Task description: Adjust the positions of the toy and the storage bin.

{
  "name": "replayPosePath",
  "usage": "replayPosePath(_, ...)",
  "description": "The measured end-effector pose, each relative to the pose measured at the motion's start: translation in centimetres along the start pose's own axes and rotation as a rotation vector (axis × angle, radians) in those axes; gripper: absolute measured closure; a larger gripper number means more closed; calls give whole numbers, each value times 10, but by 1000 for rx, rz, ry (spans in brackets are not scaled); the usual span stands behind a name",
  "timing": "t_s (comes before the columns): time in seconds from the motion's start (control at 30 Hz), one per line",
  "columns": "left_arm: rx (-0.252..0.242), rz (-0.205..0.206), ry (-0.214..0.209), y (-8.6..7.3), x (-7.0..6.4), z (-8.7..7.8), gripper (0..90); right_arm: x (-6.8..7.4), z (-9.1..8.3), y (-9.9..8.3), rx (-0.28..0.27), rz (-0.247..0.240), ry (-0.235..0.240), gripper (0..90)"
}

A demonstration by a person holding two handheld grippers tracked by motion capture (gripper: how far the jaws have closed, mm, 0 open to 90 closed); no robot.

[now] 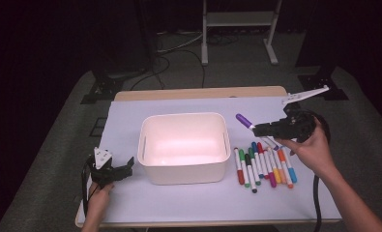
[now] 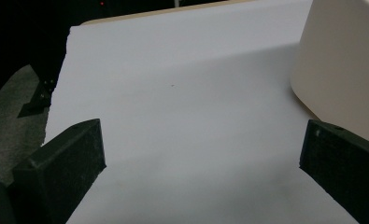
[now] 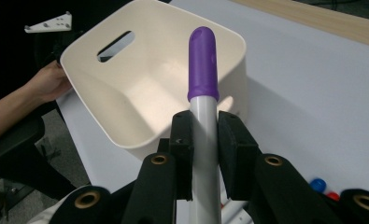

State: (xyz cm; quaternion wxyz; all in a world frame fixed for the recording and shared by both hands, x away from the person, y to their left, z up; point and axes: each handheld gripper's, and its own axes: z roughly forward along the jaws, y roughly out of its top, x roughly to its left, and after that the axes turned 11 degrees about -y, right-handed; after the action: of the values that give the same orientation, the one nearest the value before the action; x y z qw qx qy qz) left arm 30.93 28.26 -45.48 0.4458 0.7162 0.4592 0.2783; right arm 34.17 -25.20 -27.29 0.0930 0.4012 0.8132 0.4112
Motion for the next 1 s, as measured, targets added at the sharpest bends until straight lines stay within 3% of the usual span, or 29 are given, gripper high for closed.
replayPosePath(0.27,-7,-3,-3,0,0,0,0,22,13,29,18,-62,66,758)
replayPosePath(0.5,-5,2,-7,0,0,0,0,38,27,43,38,-111,113,758)
replayPosePath(1.0,0,8,-10,0,0,0,0,58,49,67,64,-155,206,758)
